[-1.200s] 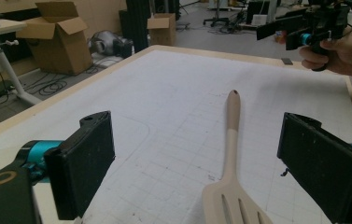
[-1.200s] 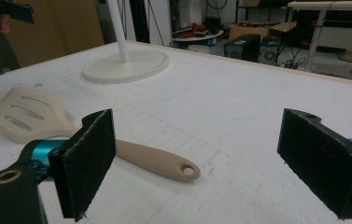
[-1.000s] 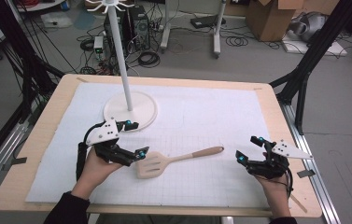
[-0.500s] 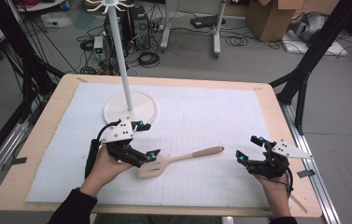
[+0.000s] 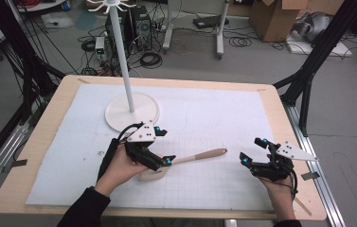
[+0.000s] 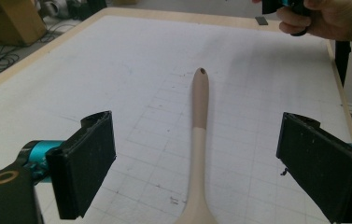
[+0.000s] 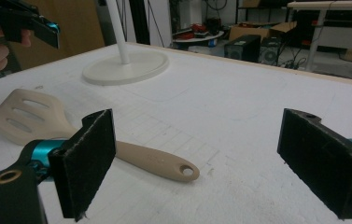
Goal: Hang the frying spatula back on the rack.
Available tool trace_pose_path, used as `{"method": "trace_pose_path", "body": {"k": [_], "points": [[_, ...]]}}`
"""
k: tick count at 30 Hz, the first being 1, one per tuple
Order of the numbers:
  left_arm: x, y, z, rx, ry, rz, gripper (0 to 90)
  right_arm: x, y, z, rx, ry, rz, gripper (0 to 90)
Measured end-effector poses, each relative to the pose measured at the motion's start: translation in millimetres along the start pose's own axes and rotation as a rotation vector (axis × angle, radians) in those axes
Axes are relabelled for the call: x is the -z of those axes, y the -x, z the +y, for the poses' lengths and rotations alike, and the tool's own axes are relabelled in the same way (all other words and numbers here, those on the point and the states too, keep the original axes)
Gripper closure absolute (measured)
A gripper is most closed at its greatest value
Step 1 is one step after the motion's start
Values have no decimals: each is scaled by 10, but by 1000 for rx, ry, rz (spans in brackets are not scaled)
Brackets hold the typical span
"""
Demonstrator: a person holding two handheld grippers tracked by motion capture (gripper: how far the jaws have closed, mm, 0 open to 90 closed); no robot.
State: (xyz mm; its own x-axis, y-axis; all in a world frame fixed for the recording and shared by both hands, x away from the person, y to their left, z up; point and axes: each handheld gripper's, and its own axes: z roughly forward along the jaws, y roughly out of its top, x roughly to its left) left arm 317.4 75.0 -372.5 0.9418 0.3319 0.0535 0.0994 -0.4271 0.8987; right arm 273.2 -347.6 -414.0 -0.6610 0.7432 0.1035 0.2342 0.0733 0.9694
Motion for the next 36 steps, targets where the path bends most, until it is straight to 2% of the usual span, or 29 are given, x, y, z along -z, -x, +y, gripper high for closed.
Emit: {"method": "trace_pose_path", "body": {"k": [1,6,8,11,18,30,31,36], "points": [[0,0,0,0,0,0,121,0,0,0,0,0,0,108],[-138,0,12,2,-63,-13,127,-2,-5,-2,-3,-6,0,108],[-212,16,18,-21,-93,-18,141,-2,-1,-4,-2,-6,1,108],[-259,31,19,-19,-107,-24,145,0,-2,-5,-8,-8,-1,108],[-427,65,27,-25,-177,-23,151,1,-4,-4,-7,-4,0,108],[-719,123,-8,-32,-301,-47,145,-5,-3,-5,-4,-6,1,108],[-719,123,-8,-32,-301,-47,145,-5,-3,-5,-4,-6,1,108],[-823,148,-4,-49,-373,-24,148,-8,3,-7,-4,-4,0,108]]}}
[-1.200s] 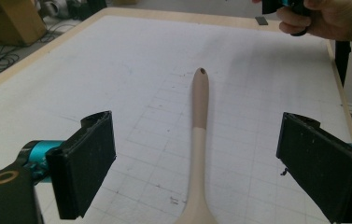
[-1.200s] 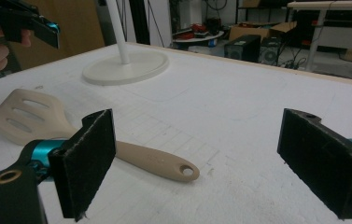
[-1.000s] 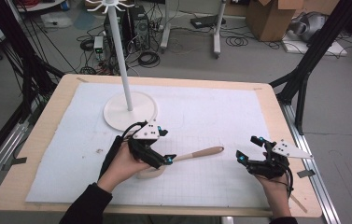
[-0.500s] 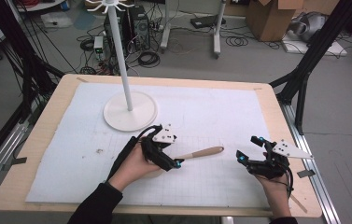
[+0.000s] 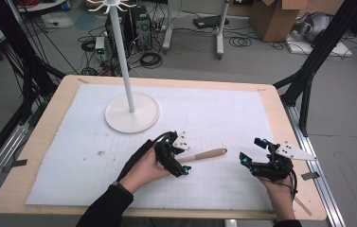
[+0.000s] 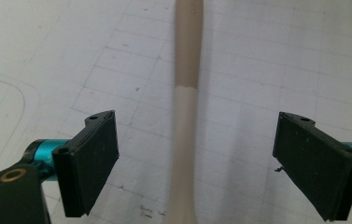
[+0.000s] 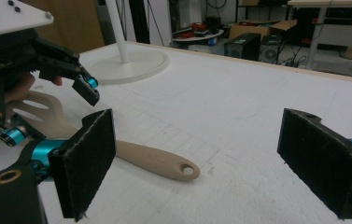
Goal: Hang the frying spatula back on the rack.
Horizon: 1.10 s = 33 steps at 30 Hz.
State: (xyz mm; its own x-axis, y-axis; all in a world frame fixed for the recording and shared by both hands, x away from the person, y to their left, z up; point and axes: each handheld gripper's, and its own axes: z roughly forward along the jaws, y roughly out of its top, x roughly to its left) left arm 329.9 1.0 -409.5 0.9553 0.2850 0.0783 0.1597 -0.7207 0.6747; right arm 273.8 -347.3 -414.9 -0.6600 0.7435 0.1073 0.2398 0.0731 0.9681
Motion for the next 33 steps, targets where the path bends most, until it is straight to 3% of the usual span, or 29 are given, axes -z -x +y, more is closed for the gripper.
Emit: {"method": "trace_pose_path", "body": {"k": [4,13,14,16,18,28,33], "points": [[-56,-6,27,14,-63,-4,184,7,-6,2,-10,2,2,108],[-79,-50,12,31,-112,-10,410,8,-4,1,-10,1,4,108],[-87,-48,7,34,-114,-5,466,7,-7,2,-12,2,3,108],[-106,-44,8,34,-124,-23,482,7,-11,2,-13,2,3,108],[-142,-34,15,23,-158,-7,535,-6,-5,-3,-4,1,2,108],[-188,-43,114,35,-236,-22,658,-6,-4,-10,-8,-4,0,108],[-200,-93,128,81,-251,-41,674,-2,-6,-10,-15,-3,3,108]]}}
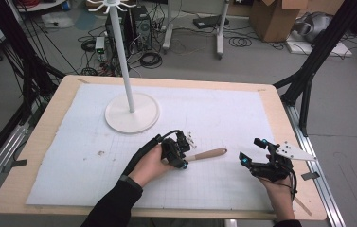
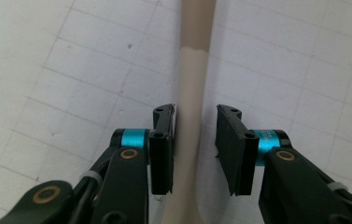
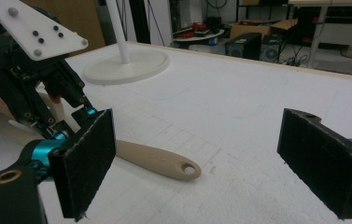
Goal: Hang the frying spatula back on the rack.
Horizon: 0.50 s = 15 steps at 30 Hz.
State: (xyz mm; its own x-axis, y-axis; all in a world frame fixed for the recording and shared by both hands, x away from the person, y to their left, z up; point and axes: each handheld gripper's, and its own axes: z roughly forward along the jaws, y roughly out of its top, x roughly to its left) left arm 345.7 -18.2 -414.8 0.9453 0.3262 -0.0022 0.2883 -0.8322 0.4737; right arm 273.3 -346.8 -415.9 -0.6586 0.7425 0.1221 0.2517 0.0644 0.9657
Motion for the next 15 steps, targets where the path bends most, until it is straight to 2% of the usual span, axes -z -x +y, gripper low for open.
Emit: {"method": "trace_pose_path", "body": {"k": [6,8,9,10,13,15], "points": [[-1,-51,-9,32,6,-12,730,-1,-2,0,-1,1,1,108],[-2,-68,-10,30,5,-22,745,-4,2,-1,4,0,2,108],[-3,-41,-7,9,5,-8,743,-3,4,-2,5,1,4,108],[-3,-41,-7,9,5,-8,742,-3,4,-2,5,1,4,108],[-5,9,30,-26,-22,23,740,-2,8,-2,1,-1,6,108],[-9,-1,43,-20,-30,16,742,-4,5,-2,4,0,6,108]]}}
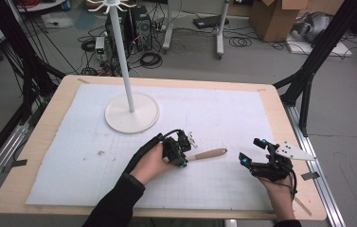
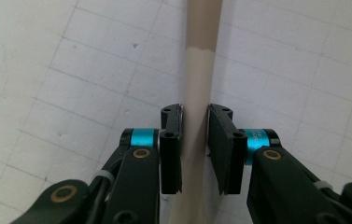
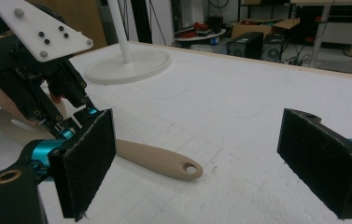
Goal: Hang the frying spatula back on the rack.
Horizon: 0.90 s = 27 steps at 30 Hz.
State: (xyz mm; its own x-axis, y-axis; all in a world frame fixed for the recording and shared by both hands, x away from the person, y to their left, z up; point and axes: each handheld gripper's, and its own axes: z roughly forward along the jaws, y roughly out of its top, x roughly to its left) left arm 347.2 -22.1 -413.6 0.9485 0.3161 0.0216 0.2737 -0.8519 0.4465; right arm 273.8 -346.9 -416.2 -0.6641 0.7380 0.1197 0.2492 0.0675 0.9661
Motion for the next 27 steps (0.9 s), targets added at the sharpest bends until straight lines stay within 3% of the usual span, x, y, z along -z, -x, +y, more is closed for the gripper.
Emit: {"method": "trace_pose_path", "body": {"k": [3,8,18,20,27], "points": [[0,-8,-2,-3,1,-4,750,0,-6,2,1,3,5,108],[4,5,-7,-42,8,-4,773,5,-3,1,-4,1,5,108],[18,-6,-39,-37,32,-12,777,0,0,-1,-1,-3,1,108],[29,-27,-71,-17,50,-31,777,3,8,-5,1,1,-1,108],[88,-36,-114,-7,67,-37,777,0,2,-4,-3,0,-1,108]]}}
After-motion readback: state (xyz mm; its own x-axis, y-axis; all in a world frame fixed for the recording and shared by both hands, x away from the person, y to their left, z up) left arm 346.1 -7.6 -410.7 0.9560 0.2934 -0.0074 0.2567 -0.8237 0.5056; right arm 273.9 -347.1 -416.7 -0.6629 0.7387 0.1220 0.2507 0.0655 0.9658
